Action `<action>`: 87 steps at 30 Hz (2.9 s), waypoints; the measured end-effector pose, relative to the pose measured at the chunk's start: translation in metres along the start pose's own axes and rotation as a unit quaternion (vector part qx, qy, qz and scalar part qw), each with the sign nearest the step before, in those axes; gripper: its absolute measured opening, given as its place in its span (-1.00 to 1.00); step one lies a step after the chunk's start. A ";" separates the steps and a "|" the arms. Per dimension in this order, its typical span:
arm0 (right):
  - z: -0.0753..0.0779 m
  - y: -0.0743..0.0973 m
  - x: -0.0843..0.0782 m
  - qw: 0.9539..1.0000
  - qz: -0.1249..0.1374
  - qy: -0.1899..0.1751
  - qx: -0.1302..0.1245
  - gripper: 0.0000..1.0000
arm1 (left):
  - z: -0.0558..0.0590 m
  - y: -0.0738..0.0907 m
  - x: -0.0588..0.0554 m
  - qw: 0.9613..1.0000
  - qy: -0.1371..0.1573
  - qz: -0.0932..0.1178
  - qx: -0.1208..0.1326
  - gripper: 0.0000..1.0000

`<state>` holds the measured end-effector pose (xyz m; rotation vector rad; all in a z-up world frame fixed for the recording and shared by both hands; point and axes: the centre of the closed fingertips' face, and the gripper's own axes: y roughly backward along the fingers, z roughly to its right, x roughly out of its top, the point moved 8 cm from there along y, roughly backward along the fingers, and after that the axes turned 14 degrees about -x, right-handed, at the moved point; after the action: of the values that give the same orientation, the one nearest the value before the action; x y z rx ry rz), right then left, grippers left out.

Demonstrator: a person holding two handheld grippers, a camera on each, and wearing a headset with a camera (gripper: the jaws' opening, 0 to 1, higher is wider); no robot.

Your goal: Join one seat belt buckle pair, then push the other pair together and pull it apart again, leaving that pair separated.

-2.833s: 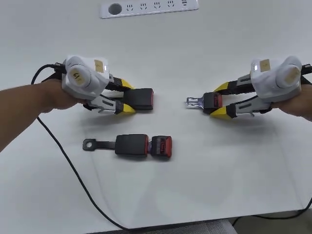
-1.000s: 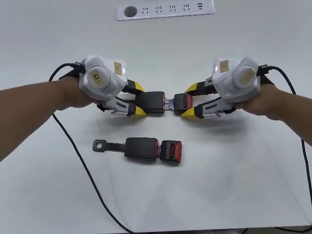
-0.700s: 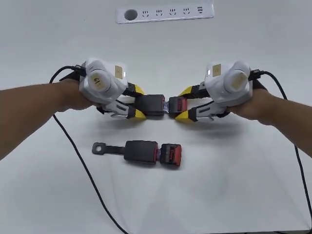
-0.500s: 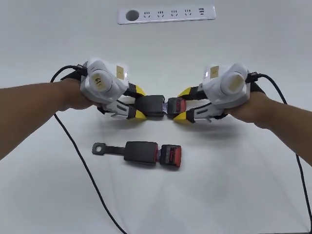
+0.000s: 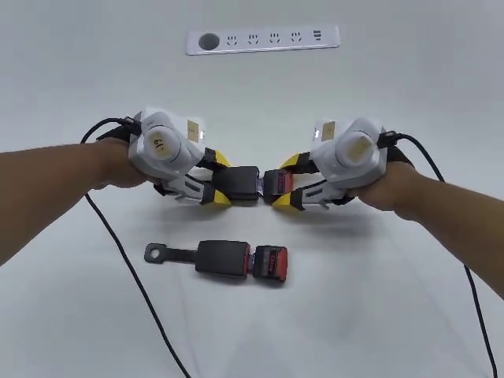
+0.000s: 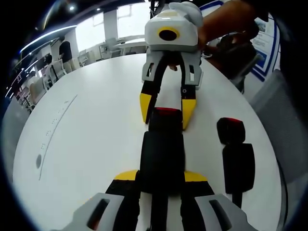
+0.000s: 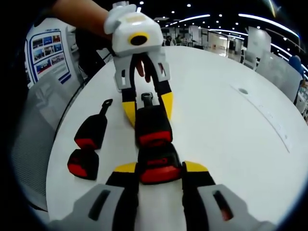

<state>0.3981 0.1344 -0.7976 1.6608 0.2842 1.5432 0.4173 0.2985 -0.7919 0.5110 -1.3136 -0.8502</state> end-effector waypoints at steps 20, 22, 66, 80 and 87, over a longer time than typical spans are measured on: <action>0.003 -0.003 -0.001 1.000 -0.001 0.010 -0.004 -0.31 | -0.001 0.000 0.000 1.000 -0.004 -0.002 -0.006 -0.34; 0.004 -0.004 -0.001 1.000 0.000 0.010 -0.004 -0.31 | -0.002 0.000 0.000 1.000 -0.006 -0.004 -0.007 -0.34; 0.015 0.031 -0.026 0.999 -0.030 0.012 -0.004 -0.29 | -0.001 -0.001 0.003 1.000 -0.004 -0.017 -0.008 -0.33; 0.031 0.055 -0.050 0.999 -0.044 -0.005 -0.012 -0.28 | 0.000 0.000 0.002 1.000 -0.003 -0.014 -0.008 -0.33; 0.040 0.062 -0.062 0.998 -0.052 -0.010 -0.021 -0.28 | 0.000 0.000 0.003 1.000 -0.003 -0.015 -0.008 -0.33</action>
<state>0.3985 0.0381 -0.7950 1.6035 0.3207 1.4450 0.4175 0.2964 -0.7905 0.5173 -1.3071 -0.8870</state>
